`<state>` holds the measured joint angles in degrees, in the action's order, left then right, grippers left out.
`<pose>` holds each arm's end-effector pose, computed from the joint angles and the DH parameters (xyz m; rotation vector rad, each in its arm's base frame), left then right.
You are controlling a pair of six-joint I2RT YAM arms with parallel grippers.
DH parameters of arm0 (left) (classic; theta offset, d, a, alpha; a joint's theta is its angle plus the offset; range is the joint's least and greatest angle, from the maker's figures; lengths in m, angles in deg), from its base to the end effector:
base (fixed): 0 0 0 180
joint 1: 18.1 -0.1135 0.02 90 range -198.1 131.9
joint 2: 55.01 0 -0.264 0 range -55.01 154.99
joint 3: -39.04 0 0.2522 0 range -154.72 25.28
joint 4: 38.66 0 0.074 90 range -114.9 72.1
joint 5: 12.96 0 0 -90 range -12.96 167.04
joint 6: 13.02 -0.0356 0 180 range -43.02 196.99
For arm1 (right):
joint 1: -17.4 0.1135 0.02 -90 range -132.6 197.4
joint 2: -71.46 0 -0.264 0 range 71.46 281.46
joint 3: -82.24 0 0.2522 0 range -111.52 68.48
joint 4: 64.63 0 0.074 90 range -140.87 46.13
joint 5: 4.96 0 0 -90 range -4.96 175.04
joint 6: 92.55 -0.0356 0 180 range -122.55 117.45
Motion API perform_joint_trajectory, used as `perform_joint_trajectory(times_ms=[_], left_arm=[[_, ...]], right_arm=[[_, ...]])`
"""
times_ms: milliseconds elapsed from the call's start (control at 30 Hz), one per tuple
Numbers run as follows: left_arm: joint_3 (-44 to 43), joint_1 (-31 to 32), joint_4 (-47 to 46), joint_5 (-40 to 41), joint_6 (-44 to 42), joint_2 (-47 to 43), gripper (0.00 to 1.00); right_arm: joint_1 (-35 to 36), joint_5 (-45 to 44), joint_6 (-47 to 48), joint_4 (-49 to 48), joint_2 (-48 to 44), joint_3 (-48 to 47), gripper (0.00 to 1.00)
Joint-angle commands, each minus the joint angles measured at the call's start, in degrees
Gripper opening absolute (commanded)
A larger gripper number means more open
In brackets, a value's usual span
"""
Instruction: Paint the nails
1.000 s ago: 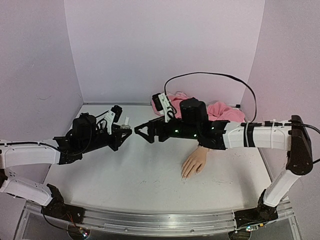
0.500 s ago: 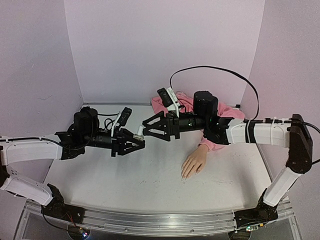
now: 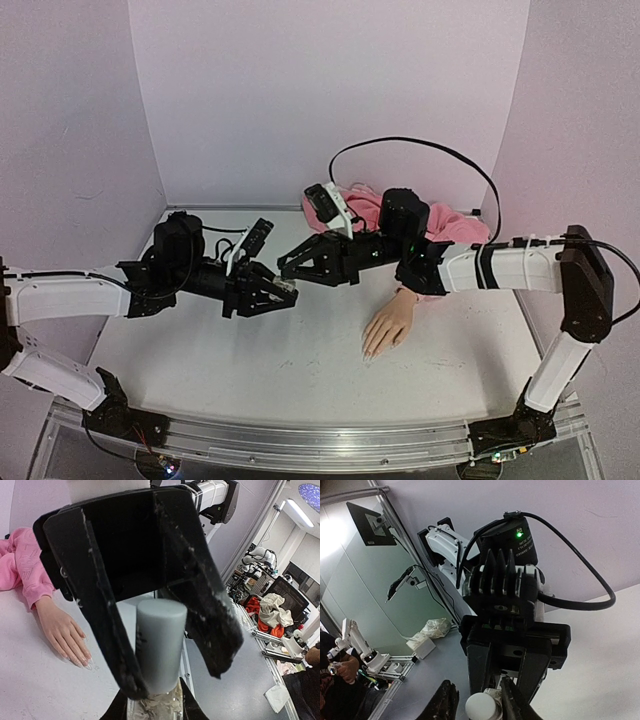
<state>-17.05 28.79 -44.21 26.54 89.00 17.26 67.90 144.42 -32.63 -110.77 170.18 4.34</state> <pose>0.1691 -0.2208 0.2769 1.2184 1.5149 -1.4822 0.2175 0.3120 0.3242 -1.2570 0.9746 1.7212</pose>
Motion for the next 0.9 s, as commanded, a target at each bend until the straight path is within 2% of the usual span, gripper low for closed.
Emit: perform_joint_trajectory(times_ms=[0,267,367,400,467,500,567,600,667,733,800,833,867], left_arm=[[-3.6,0.2,-3.7,-2.3,-0.8,-0.1,0.0],[-3.1,0.2,-3.7,0.6,-2.4,-1.0,0.0],[-2.8,0.3,-3.7,6.7,-4.0,-2.1,0.0],[-2.8,0.2,-3.2,11.8,-4.7,-2.3,0.0],[-2.2,0.2,-1.9,24.1,-5.8,-3.6,0.0],[-2.0,0.3,-0.9,31.6,-6.0,-4.0,0.0],[-3.4,1.0,3.5,49.2,-7.0,-3.6,0.0],[-4.5,1.8,5.2,55.9,-8.6,-3.0,0.0],[-6.4,5.1,6.1,65.4,-13.9,-1.4,0.0],[-7.9,6.4,6.0,66.2,-15.7,0.0,0.0],[-8.8,6.5,6.0,63.7,-15.9,1.2,0.0],[-9.0,6.5,6.0,62.9,-16.1,1.7,0.0],[-8.8,6.5,6.1,62.4,-16.1,1.8,0.0]], right_arm=[[0.9,3.1,-1.8,-6.0,0.9,-3.0,0.27],[1.5,2.1,-2.1,-6.6,1.3,-2.1,0.0],[2.0,0.3,-2.3,-6.6,1.6,-1.0,0.0],[2.3,-1.4,-2.4,-6.6,1.5,-0.5,0.0],[2.9,-10.0,-3.0,-4.9,1.3,0.4,0.0],[3.6,-17.8,-2.4,0.5,1.0,0.1,0.0],[6.6,-39.2,-0.8,16.0,0.8,-3.0,0.0],[8.2,-49.2,-3.3,21.6,1.1,-5.3,0.0],[10.4,-57.3,-7.1,24.7,1.8,-6.6,0.0],[12.3,-62.5,-6.8,26.7,1.7,-8.0,0.0],[12.4,-62.2,-5.1,27.0,1.0,-8.4,0.0],[11.4,-61.1,-4.2,26.9,0.2,-8.1,0.03],[9.9,-57.9,-3.4,26.6,-0.6,-7.7,0.14]])
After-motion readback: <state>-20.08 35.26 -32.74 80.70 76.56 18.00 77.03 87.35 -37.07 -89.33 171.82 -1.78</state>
